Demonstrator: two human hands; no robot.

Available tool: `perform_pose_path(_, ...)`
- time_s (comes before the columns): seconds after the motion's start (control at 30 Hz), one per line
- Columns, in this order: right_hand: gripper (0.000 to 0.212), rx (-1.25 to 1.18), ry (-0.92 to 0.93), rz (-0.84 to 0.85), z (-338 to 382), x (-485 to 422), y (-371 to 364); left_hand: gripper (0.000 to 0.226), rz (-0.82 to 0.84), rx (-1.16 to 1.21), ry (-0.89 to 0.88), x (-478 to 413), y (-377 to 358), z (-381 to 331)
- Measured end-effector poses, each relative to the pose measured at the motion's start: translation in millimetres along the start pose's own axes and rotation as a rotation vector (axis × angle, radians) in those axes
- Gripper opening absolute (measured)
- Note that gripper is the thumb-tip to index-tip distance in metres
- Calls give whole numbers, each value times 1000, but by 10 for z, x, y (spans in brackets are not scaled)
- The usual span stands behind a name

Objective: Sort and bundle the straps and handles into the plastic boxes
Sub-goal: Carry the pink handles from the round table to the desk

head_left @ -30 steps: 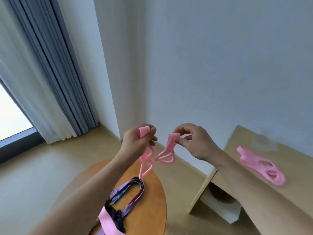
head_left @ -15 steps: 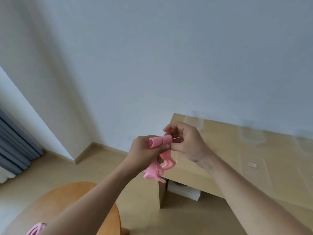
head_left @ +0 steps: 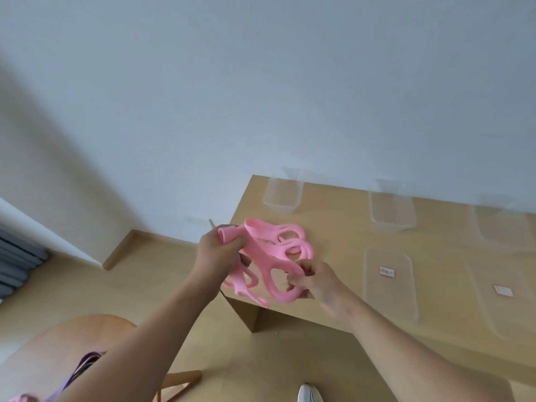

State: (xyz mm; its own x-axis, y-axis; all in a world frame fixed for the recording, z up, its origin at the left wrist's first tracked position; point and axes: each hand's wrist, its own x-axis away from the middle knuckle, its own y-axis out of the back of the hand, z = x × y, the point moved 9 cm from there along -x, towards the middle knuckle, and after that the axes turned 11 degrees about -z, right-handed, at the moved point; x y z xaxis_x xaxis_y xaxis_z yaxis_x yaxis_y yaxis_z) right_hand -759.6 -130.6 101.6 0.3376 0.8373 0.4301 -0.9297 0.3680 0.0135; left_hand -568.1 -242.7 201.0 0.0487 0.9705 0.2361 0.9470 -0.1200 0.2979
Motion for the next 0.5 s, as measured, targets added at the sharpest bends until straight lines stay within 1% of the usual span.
perform_pose_path(0.03,13,-50,-38,-38,-18,-26,56,9,-32,-27,31,-48,36,83)
perform_pose_path(0.1,19,-74,-72,-102,-17,-118,139,8,-58,-104,66,-149,56,214)
perform_pose_path(0.2,31,-21,-61,-133,103,-323,151,14,-75,-166,46,-330,35,239)
perform_pose_path(0.23,33,38,-54,-164,147,-413,135,18,-91,-170,38,-420,49,230)
perform_pose_path(0.27,33,169,-22,-208,212,-483,149,19,-105,-167,29,-492,52,203)
perform_pose_path(0.3,32,376,48,-263,329,-512,192,19,-115,-161,17,-537,37,160)
perform_pose_path(0.33,30,591,152,-335,480,-514,209,18,-109,-152,5,-596,13,117)
perform_pose_path(0.37,31,713,280,-394,640,-506,180,17,-82,-134,-4,-665,-34,62)
perform_pose_path(0.4,37,722,375,-396,753,-496,114,16,-39,-94,2,-730,-99,11)
perform_pose_path(0.43,46,658,396,-338,800,-505,37,17,13,-36,28,-783,-180,-37)
perform_pose_path(0.5,67,463,303,-109,801,-555,-193,23,132,83,92,-863,-381,-152)
